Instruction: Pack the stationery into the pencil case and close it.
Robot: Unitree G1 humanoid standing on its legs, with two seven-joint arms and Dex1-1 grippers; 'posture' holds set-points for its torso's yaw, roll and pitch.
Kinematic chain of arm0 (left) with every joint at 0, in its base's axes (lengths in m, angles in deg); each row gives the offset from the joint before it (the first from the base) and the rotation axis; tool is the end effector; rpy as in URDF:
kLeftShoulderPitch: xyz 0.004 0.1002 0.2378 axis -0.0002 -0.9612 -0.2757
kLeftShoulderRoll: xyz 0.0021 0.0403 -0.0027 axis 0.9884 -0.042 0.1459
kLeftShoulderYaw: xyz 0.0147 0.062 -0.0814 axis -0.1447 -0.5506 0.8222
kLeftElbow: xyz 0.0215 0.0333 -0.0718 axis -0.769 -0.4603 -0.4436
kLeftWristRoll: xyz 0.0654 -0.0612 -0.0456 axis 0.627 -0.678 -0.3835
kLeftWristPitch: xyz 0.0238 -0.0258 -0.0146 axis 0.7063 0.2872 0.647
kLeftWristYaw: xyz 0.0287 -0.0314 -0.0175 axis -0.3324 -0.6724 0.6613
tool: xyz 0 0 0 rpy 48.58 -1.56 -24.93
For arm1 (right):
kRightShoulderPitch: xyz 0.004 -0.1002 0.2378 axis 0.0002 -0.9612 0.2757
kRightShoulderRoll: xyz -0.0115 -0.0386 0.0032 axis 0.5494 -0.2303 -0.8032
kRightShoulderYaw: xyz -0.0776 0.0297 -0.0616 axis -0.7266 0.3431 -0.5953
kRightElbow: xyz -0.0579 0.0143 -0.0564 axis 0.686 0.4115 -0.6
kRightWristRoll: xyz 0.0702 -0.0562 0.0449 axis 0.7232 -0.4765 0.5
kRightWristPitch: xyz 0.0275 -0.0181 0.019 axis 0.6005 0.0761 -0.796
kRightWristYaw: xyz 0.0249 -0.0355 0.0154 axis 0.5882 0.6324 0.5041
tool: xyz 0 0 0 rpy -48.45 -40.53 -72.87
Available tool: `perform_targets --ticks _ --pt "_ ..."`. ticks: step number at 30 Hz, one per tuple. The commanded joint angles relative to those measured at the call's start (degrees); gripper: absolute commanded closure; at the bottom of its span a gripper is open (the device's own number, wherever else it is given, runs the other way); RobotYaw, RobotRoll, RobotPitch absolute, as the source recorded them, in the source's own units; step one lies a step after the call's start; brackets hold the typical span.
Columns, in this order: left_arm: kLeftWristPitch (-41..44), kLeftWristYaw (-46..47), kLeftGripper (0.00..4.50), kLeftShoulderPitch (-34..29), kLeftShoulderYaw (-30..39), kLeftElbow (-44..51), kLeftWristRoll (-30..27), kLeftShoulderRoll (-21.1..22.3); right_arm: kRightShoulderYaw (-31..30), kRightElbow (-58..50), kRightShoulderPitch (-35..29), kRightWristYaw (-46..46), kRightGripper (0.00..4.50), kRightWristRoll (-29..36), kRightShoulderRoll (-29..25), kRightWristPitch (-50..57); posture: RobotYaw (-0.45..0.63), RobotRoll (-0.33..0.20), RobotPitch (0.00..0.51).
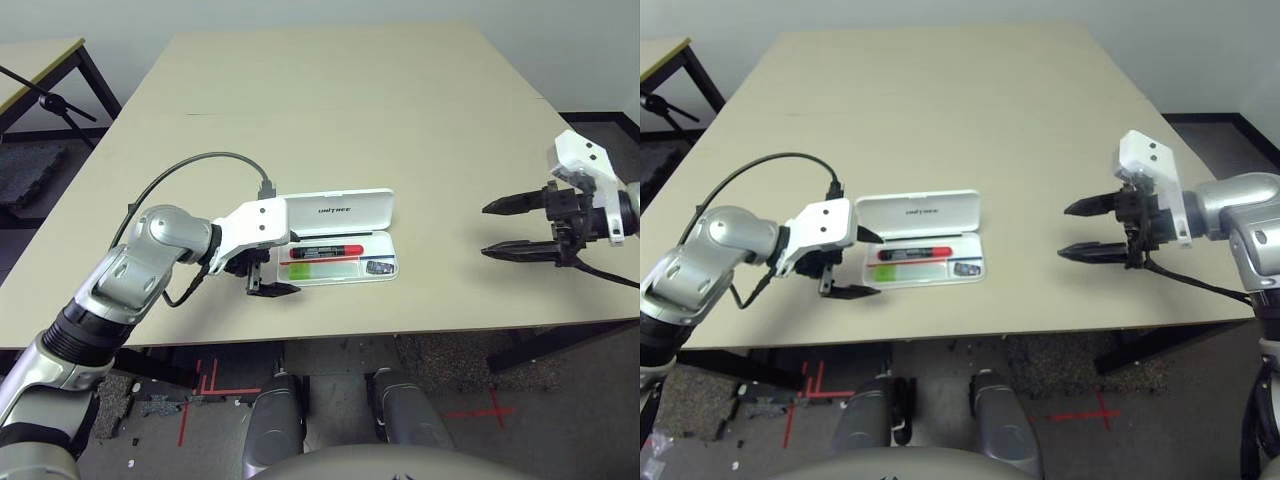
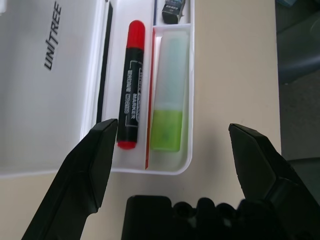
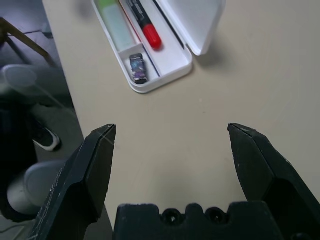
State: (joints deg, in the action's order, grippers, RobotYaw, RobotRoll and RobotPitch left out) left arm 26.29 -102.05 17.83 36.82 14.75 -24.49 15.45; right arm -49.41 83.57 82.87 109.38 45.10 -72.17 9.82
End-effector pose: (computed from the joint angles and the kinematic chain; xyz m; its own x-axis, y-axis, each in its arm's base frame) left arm 0.2563 0.2082 0.1824 0.2379 -0.7170 -0.6553 0.9602 0.0721 0.2697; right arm 0.2547 -0.3047 0.2165 0.2878 0.7845 -0.5493 -0.9434 0.3311 -0.0214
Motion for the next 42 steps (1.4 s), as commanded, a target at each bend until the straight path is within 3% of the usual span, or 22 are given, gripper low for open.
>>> perform_targets --ticks 1,8,10,14,18,21,26,32,36,42 --pt "-0.62 -0.63 0.0 -0.26 0.24 -0.3 0.19 0.59 0.51 -1.42 -0.61 -0.42 0.05 1.25 -0.17 0.8 -0.09 0.0 0.077" --pt "-0.06 -1.01 0.0 -0.54 0.34 -0.75 0.35 1.51 -0.21 -0.78 -0.28 -1.63 0.05 0.92 1.04 0.11 -0.09 0.0 0.075" --pt "1.26 -1.81 0.39 -0.84 -0.3 -0.69 0.87 3.07 -0.4 -0.78 -0.28 -1.97 0.0 0.79 1.41 -0.04 -0.09 0.0 0.075" --pt "0.64 -4.11 1.78 -2.5 -1.83 -1.43 4.06 8.4 -0.59 -0.9 -0.33 -2.34 0.0 0.67 1.8 -0.17 -0.09 0.0 0.074" --pt "-0.88 -3.43 3.31 -1.87 -1.72 -3.92 6.5 9.26 -0.72 -0.62 -0.25 -2.41 0.0 0.52 1.81 -0.55 -0.09 0.0 0.073" --pt "-4.44 -0.99 4.49 -0.1 -2.44 -8.14 11.59 9.54 -0.86 -0.53 -0.03 -2.59 0.0 0.32 1.97 -0.75 -0.09 0.0 0.071" --pt "-9.41 5.31 4.49 5.12 -1.53 -16.39 16.71 5.75 -1.08 -0.05 0.11 -2.8 0.0 -0.09 2.28 -1.48 -0.09 0.0 0.067" --pt "-12.71 13.42 4.49 10.33 0.29 -26.45 18.93 -0.46 -1.22 0.08 0.06 -3.29 0.0 -0.48 2.63 -2.24 -0.1 0.0 0.064" --pt "-6.92 20.63 4.49 14.46 4.75 -32.03 16.57 -7.82 -1.38 0.1 -0.01 -3.54 0.0 -0.71 2.85 -2.59 -0.1 0.0 0.064" --pt "-5.29 22.79 4.49 16.24 7.53 -35.27 15.08 -12.26 -1.85 0.89 0.2 -4.24 0.0 -1.72 2.95 -3.73 -0.11 0.0 0.065"
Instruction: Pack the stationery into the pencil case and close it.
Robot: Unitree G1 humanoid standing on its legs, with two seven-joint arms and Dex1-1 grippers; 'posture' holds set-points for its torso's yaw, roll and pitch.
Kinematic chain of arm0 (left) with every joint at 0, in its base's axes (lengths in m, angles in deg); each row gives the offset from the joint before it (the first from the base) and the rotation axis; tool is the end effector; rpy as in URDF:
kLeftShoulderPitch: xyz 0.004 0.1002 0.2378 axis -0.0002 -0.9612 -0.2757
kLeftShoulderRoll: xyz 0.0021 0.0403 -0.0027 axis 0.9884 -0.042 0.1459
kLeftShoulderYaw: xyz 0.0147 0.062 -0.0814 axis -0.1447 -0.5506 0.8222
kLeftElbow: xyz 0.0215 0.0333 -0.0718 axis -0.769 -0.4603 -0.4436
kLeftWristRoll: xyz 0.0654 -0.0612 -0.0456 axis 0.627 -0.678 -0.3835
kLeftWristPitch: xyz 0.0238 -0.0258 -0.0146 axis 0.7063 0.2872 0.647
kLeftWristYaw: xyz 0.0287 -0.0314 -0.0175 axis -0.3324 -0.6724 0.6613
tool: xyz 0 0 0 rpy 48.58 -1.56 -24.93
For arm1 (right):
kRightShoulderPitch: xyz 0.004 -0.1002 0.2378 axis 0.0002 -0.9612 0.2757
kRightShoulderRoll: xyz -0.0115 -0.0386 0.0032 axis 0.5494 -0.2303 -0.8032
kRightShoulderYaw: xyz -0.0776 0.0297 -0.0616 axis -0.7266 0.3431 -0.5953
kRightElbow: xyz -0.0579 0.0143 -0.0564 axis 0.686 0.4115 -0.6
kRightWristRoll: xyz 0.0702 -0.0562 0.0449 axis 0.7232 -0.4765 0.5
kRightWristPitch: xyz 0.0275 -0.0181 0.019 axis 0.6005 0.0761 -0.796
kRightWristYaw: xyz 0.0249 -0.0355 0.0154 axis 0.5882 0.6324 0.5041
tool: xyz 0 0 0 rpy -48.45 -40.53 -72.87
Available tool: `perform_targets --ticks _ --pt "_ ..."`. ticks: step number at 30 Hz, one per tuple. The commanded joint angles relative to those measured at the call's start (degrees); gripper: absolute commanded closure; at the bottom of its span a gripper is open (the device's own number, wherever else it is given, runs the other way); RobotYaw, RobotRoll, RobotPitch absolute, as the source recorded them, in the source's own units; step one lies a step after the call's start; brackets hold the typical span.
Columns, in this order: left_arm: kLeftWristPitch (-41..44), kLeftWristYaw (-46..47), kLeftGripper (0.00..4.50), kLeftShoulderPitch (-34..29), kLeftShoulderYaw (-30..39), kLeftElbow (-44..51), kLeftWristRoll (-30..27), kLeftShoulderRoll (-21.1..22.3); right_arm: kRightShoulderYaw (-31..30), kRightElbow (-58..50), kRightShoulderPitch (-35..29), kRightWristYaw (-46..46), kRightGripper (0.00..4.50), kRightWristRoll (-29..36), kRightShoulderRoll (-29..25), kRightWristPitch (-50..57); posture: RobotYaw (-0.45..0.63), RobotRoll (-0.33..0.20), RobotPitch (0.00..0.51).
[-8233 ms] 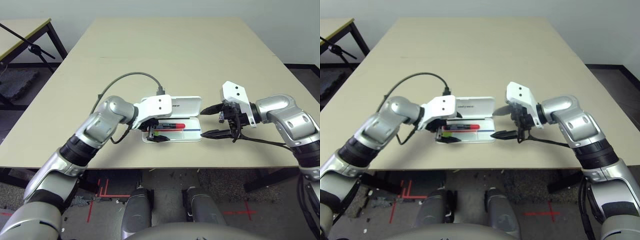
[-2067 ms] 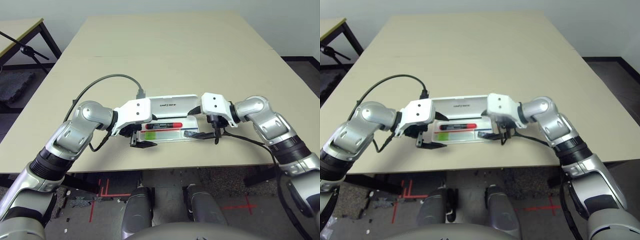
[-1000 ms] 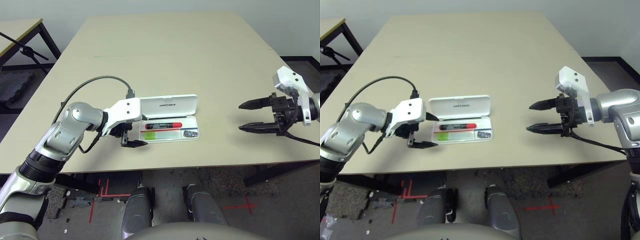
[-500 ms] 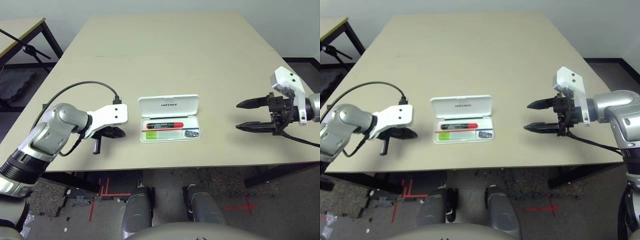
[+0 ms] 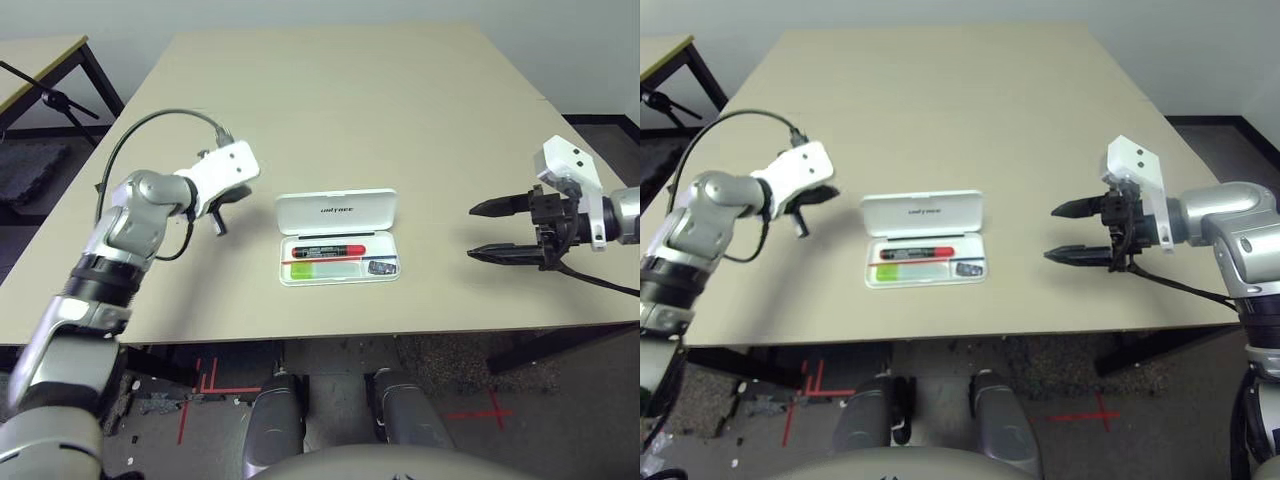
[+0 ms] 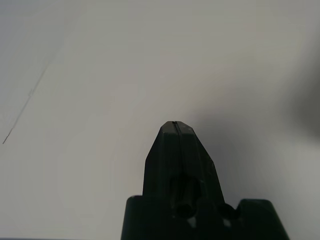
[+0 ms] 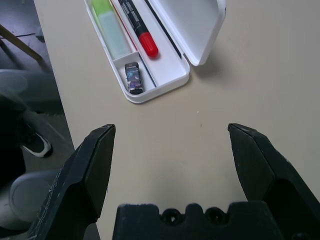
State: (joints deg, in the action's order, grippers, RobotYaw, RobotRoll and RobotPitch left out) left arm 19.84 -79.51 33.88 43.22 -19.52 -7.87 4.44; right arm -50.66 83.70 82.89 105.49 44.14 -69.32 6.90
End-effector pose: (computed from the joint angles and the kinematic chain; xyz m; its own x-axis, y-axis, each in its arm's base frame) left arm 0.3180 0.2395 0.1890 0.7872 -0.3960 -0.4727 0.6148 0.5628 0.5525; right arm 0.2593 -0.2955 0.2066 0.3220 0.7850 -0.5292 -0.9387 0.3374 -0.0707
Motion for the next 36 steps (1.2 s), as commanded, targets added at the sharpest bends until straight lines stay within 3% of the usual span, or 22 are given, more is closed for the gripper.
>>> perform_targets --ticks 1,9,25,30,36 --pt "1.76 -0.05 4.49 0.08 1.4 -0.5 -2.06 -1.77 -0.62 0.83 0.2 -0.31 0.0 -0.75 0.09 -0.88 -0.11 0.0 0.065" --pt "4.58 -5.16 4.49 -2.43 0.27 6.21 -5.93 -3.63 -0.43 0.99 0.47 -0.51 0.0 -0.67 0.11 -1.04 -0.11 0.0 0.064" --pt "4.09 -19.68 4.49 -11.28 -3.43 23.13 -13.84 -1.35 -0.58 1.33 0.36 -1.21 0.0 -0.99 0.39 -1.56 -0.12 0.0 0.066" --pt "4.57 -19.59 4.49 -12.61 -4.89 25.13 -13.65 -1.59 -1.12 1.69 0.68 -1.29 0.0 -1.35 0.62 -1.96 -0.12 0.0 0.066" --pt "3.01 -15.96 4.49 -13.98 -8.87 24.68 -9.5 -2.71 -1.38 1.55 0.56 -1.61 0.0 -1.45 1.25 -2.05 -0.11 0.0 0.064"
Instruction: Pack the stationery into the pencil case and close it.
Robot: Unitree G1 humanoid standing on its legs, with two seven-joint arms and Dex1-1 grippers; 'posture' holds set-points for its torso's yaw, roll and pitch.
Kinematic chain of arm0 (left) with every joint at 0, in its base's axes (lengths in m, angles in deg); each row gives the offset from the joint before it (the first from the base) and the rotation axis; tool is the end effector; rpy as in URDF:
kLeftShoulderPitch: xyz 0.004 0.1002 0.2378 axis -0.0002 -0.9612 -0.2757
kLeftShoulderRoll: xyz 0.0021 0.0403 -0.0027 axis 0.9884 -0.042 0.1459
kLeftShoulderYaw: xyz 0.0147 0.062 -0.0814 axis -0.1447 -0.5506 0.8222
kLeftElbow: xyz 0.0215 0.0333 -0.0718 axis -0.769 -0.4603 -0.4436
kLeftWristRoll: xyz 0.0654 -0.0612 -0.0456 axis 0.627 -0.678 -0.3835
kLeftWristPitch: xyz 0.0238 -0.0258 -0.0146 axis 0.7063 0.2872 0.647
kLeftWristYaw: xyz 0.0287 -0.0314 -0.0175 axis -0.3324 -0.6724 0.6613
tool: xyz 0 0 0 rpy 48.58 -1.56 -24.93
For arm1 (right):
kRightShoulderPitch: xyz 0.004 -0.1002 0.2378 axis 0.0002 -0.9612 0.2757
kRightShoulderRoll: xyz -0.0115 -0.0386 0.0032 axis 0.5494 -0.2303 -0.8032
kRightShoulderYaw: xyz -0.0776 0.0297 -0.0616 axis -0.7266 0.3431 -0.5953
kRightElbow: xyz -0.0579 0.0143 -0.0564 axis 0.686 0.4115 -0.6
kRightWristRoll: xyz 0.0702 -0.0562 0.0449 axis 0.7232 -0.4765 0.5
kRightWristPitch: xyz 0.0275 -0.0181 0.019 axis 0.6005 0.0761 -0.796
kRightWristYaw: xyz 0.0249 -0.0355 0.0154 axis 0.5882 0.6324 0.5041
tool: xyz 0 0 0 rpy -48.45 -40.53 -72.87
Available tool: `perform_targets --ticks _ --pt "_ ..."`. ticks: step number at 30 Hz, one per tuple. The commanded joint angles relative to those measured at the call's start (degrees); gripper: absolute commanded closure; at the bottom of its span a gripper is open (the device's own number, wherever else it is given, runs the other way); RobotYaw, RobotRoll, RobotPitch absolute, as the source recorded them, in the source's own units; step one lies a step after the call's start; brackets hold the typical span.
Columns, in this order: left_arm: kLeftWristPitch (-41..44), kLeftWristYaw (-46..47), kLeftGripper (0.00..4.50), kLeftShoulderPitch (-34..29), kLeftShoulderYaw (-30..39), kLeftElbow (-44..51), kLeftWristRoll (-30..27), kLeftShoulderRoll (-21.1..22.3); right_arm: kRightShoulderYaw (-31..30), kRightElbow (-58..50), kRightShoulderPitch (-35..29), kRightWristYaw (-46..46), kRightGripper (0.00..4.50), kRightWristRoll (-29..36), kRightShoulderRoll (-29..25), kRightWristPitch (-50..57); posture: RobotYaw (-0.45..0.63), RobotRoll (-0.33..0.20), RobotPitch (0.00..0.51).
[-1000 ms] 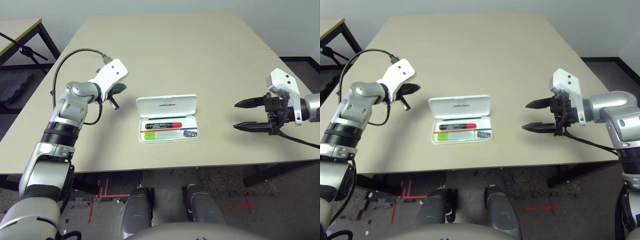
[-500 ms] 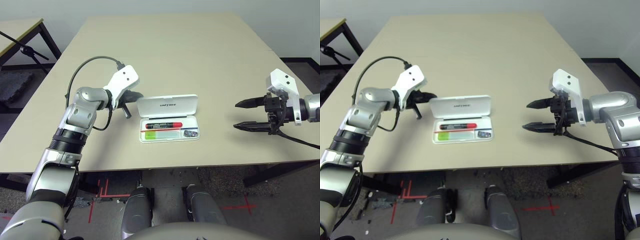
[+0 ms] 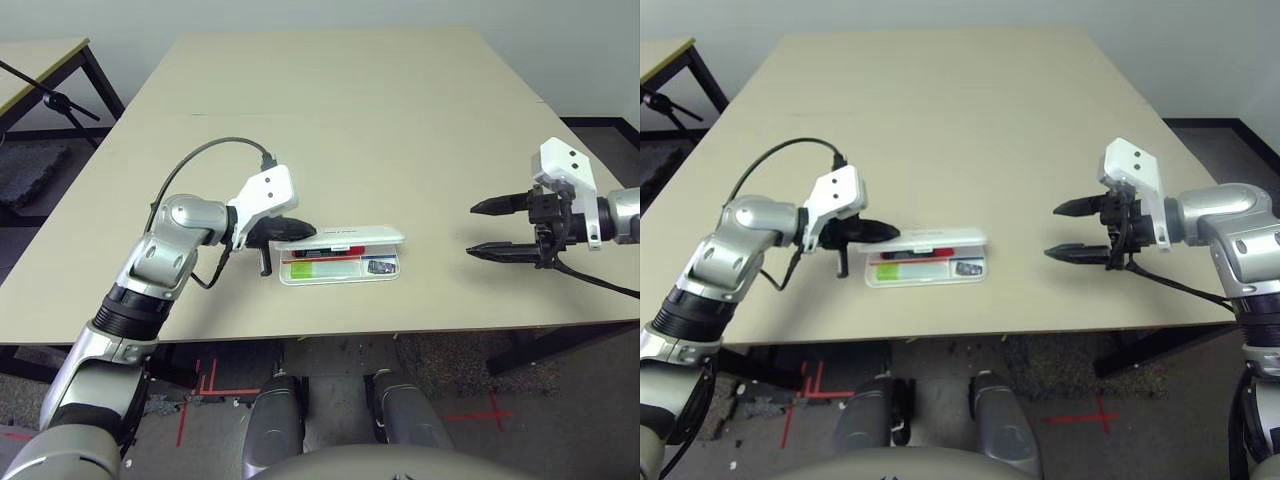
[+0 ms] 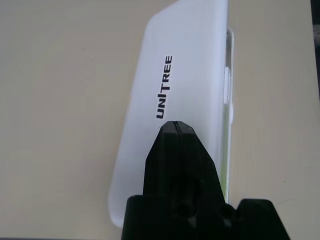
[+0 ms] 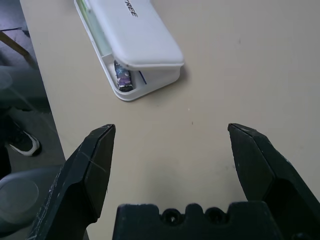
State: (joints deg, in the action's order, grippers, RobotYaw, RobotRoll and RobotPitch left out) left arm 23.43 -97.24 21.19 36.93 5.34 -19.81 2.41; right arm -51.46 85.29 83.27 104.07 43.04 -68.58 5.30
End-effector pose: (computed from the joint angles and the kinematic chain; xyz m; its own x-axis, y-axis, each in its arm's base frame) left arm 0.2776 0.1839 0.1621 0.3080 -0.7855 -0.5368 0.9411 0.1688 0.2930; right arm 0.2620 -0.2955 0.2024 0.3458 0.7725 -0.5325 -0.9305 0.3555 -0.0886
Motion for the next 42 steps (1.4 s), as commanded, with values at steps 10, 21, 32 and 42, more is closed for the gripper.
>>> perform_targets --ticks 10,21,32,42 --pt "0.06 4.25 4.49 -1.85 -6.28 -0.86 5.21 -2.24 -0.56 0.43 -0.09 -0.8 0.0 -0.89 1.19 -1.72 -0.13 0.0 0.061" --pt "0.72 4.26 4.49 -3.2 -8.07 -0.74 5.5 -2.0 -0.66 -0.33 -0.97 -1.09 0.0 -0.7 1.02 -1.58 -0.13 0.0 0.063" --pt "0.04 14.91 3.89 -1.9 5.11 -5.01 -0.8 -8.87 1.23 2.83 -0.2 -4.95 0.0 -0.31 4.72 -4.02 -0.12 0.0 0.062" --pt "-1.69 32.37 0.16 5.51 26.54 -15.77 -10.53 -16.94 9.7 21.97 8.18 -28.93 0.0 -3.76 17.76 -17.47 -0.11 0.0 0.062"
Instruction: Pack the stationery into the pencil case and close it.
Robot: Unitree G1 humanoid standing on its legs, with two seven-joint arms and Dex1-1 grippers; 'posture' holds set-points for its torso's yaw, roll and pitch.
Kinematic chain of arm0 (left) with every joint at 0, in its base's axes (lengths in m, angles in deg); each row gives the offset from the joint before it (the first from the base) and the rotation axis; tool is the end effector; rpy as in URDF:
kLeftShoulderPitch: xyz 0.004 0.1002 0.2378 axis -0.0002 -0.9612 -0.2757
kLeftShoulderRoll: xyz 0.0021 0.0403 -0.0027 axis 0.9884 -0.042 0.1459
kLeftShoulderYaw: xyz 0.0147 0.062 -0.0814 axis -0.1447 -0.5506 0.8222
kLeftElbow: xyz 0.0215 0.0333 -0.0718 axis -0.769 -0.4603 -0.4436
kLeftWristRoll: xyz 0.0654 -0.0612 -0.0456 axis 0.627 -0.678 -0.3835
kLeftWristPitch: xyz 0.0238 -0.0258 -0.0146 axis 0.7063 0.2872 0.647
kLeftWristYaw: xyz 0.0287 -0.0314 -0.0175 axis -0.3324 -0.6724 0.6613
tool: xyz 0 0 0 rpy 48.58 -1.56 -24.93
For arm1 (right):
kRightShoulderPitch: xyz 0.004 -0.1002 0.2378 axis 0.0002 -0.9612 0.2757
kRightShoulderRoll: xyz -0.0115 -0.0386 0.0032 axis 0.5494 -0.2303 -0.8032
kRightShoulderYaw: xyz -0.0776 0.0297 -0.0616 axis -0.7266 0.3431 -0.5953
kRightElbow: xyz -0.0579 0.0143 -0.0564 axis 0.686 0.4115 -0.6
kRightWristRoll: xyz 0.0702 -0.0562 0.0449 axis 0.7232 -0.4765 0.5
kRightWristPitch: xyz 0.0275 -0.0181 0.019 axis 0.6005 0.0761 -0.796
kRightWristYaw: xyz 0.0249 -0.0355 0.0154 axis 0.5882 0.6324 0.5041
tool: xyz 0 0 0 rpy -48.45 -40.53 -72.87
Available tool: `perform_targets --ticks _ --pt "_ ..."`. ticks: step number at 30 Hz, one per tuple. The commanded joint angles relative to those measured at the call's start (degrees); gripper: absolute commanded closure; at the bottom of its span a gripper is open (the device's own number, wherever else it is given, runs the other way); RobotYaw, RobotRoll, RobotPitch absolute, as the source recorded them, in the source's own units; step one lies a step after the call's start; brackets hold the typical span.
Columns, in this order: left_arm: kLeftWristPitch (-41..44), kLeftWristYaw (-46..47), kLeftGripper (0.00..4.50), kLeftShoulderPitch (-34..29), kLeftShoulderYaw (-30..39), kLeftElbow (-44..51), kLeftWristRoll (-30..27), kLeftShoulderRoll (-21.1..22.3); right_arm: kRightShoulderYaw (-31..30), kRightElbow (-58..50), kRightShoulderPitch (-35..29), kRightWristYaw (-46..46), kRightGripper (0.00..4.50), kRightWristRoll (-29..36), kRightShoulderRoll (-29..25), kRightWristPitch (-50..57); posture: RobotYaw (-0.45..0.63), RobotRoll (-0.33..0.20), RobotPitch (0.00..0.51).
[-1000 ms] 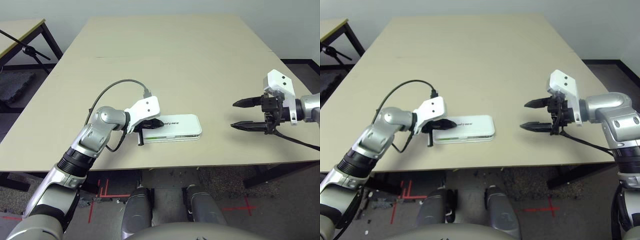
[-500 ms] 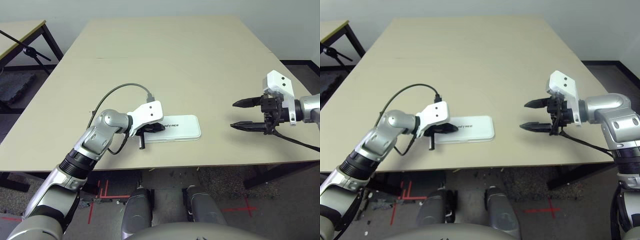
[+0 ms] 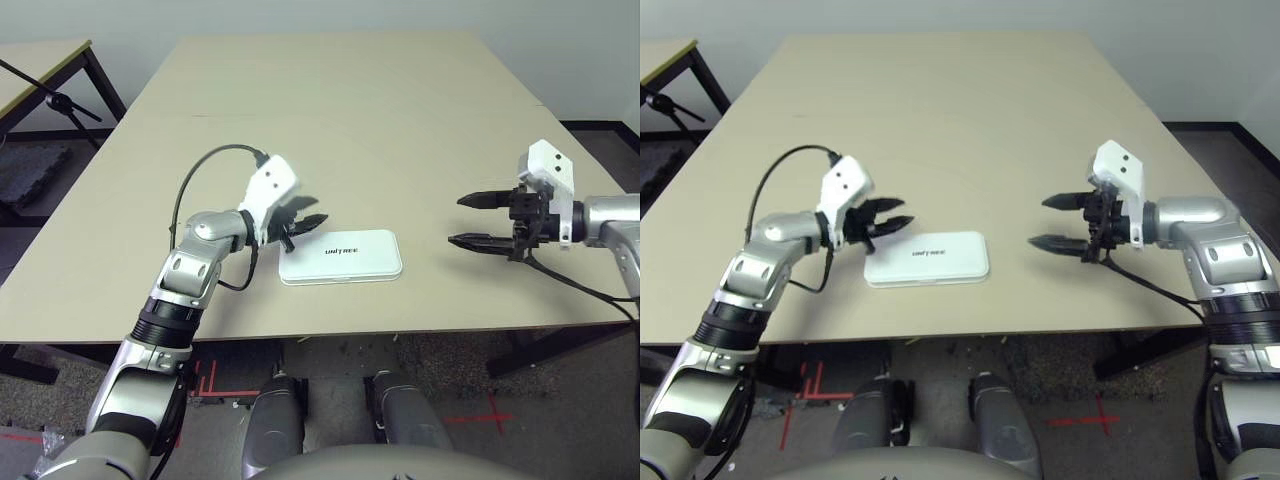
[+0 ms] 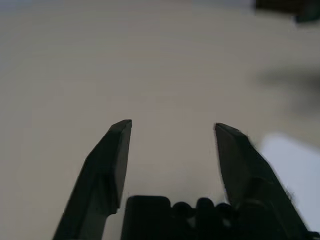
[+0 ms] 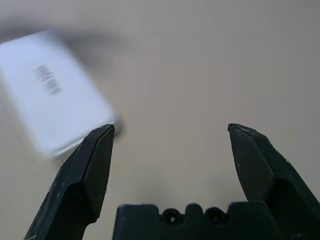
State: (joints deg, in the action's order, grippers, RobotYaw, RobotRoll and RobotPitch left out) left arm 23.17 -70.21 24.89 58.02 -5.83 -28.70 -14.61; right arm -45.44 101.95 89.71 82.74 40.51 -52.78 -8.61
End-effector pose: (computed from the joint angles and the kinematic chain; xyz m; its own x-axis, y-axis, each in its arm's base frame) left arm 0.2998 0.1941 0.1601 0.7842 -0.6205 0.0025 0.6171 0.7804 0.1008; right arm 0.2919 -0.2868 0.1709 0.7144 0.6762 -0.1801 -0.6995 0.6838 -0.2074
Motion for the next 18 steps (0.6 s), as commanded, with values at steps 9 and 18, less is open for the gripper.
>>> perform_targets --ticks 9,18 --pt "-15.66 20.05 0.03 5.68 15.65 -25.45 -0.63 1.92 14.29 24.63 6.18 -36.52 0.0 -3.2 9.56 -17.67 -0.1 0.0 0.06" --pt "-26.36 24.76 0.03 4.66 17.41 -34.69 0.07 3.66 18.85 36.34 6.75 -50.09 0.0 -3.52 9.84 -27.49 -0.1 0.0 0.066"
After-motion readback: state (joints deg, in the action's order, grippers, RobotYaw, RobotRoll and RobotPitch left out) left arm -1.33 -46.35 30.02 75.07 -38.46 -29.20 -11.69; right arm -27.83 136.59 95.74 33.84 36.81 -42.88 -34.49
